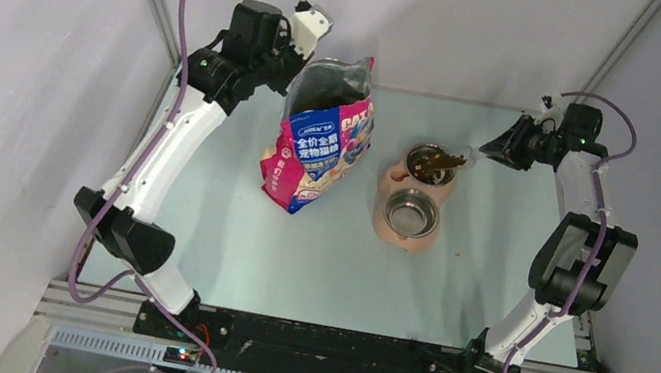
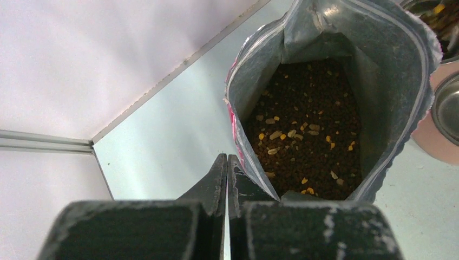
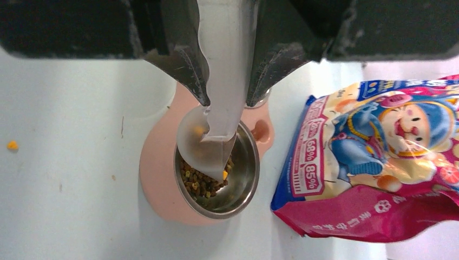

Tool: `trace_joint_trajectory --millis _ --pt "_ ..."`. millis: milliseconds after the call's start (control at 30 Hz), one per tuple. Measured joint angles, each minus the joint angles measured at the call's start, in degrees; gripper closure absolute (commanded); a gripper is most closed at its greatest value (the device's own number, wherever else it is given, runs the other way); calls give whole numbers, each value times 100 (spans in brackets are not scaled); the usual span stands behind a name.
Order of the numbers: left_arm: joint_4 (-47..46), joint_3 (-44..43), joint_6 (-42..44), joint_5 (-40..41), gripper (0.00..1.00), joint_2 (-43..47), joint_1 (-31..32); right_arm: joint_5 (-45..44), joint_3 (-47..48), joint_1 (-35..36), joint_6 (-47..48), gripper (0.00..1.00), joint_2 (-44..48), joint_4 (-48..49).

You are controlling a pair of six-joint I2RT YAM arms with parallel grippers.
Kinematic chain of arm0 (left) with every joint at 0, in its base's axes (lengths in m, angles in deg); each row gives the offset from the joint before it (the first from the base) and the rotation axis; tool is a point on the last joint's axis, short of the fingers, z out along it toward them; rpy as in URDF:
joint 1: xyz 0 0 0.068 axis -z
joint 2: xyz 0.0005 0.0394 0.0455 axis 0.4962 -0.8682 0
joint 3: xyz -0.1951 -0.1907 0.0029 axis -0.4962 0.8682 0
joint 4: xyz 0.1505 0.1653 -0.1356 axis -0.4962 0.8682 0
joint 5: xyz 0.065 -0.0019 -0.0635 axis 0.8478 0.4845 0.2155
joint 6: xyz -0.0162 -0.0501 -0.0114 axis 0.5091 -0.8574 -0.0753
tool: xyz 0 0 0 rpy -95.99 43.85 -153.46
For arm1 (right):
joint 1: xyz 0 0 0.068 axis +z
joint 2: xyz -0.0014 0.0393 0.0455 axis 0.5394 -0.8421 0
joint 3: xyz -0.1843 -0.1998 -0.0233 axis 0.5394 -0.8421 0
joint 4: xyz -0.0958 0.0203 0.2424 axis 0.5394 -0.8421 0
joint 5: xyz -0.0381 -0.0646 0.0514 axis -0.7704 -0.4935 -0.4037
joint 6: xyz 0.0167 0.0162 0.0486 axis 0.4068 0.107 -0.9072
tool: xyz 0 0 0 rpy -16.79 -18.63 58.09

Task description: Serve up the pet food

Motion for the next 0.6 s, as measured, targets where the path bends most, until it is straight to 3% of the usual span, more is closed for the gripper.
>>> trace_joint_trajectory --millis 200,267,433,600 --pt "2 7 -94 -107 99 111 0 -632 243 435 544 100 0 -262" --pt "0 7 -155 -151 92 136 0 -918 319 595 789 100 2 -358" --pt "20 7 -374 -232 52 184 0 -1906 374 1180 1611 100 155 -560" --pt "96 13 -697 -313 38 205 0 -2476 378 1661 2264 100 466 -691"
